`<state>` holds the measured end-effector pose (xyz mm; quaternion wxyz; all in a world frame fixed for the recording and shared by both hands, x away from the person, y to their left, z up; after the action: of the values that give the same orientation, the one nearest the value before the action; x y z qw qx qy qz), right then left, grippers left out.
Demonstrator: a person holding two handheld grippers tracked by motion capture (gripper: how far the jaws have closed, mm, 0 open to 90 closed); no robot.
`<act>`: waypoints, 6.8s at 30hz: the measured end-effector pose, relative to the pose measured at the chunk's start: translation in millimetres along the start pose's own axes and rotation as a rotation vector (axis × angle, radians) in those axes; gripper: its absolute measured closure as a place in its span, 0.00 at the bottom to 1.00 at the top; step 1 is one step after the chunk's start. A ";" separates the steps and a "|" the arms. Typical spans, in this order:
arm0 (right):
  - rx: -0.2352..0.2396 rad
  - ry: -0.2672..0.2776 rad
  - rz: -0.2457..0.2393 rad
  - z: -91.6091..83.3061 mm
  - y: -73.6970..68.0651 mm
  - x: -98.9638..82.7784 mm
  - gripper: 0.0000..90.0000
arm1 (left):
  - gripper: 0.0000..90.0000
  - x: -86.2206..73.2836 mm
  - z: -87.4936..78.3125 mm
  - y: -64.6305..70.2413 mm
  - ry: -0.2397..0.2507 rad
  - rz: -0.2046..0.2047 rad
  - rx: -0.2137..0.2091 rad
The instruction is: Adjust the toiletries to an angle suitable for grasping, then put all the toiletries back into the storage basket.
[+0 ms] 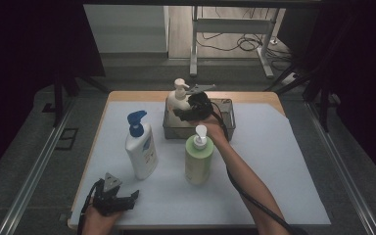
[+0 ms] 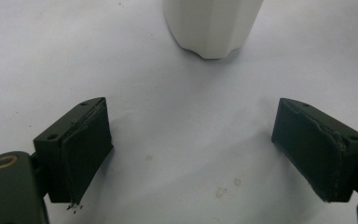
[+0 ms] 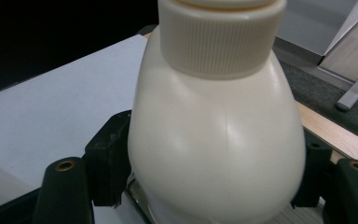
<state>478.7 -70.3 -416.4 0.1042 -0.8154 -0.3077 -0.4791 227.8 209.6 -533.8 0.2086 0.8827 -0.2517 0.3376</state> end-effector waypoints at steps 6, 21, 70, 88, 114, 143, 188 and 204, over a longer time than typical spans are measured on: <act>0.004 -0.004 -0.019 -10.3 4.5 -2.4 0.33 | 0.13 -0.1 0.1 0.0 0.001 0.000 0.000; 0.049 -0.041 -0.016 -39.8 21.9 -18.9 0.37 | 0.13 -0.1 0.2 0.1 0.003 -0.001 0.000; -0.011 -0.197 0.090 17.4 27.2 -44.9 0.96 | 0.13 -0.1 0.1 0.1 0.001 0.000 0.001; 0.030 -0.202 0.063 18.2 21.1 -46.2 0.98 | 0.13 0.1 0.1 0.0 0.000 -0.001 0.000; 0.102 -0.178 0.032 24.6 -1.4 -40.9 0.96 | 0.13 0.2 0.1 0.0 -0.001 -0.001 0.000; 0.037 -0.153 0.001 -7.9 12.8 -38.1 0.38 | 0.13 0.0 0.2 0.0 0.001 0.000 0.000; 0.039 -0.117 -0.021 -84.6 47.8 -74.5 0.15 | 0.13 -0.3 0.2 0.3 0.004 -0.001 0.002; 0.044 -0.122 -0.004 -105.2 53.3 -93.2 0.14 | 0.13 -0.3 0.2 0.3 0.004 -0.001 0.002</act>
<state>402.6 -198.8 -433.9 0.1021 -0.8399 -0.3258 -0.4219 227.5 209.3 -534.1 0.2085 0.8823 -0.2506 0.3395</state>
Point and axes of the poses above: each handheld gripper's, and its own axes: z roughly forward along the jaws, x roughly out of its top, y roughly to its right, the point moved 1 cm from there along z, roughly forward along the jaws, and after that the axes turned 14 degrees about -x, right-handed, at the moved point
